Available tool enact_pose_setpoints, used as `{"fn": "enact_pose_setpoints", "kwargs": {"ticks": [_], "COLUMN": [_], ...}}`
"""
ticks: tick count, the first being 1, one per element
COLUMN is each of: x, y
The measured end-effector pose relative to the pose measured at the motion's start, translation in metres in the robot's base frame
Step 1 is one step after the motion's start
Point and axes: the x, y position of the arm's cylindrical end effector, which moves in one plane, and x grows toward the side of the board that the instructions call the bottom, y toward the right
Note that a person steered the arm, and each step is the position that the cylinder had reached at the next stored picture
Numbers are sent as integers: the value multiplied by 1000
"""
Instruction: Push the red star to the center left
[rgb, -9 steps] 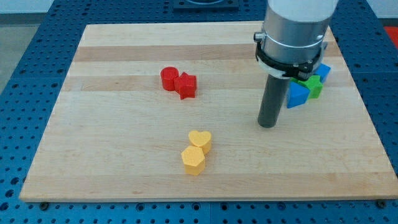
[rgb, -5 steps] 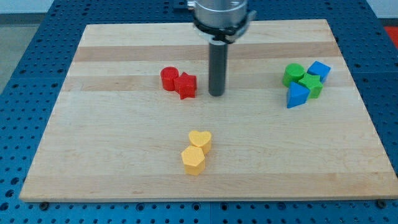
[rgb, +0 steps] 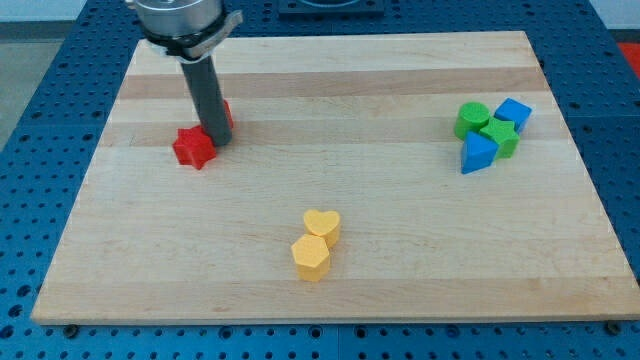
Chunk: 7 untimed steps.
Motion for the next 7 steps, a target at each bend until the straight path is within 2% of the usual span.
{"fn": "enact_pose_setpoints", "kwargs": {"ticks": [2, 3, 6, 7], "x": [10, 30, 30, 29], "y": [16, 20, -42, -31]}}
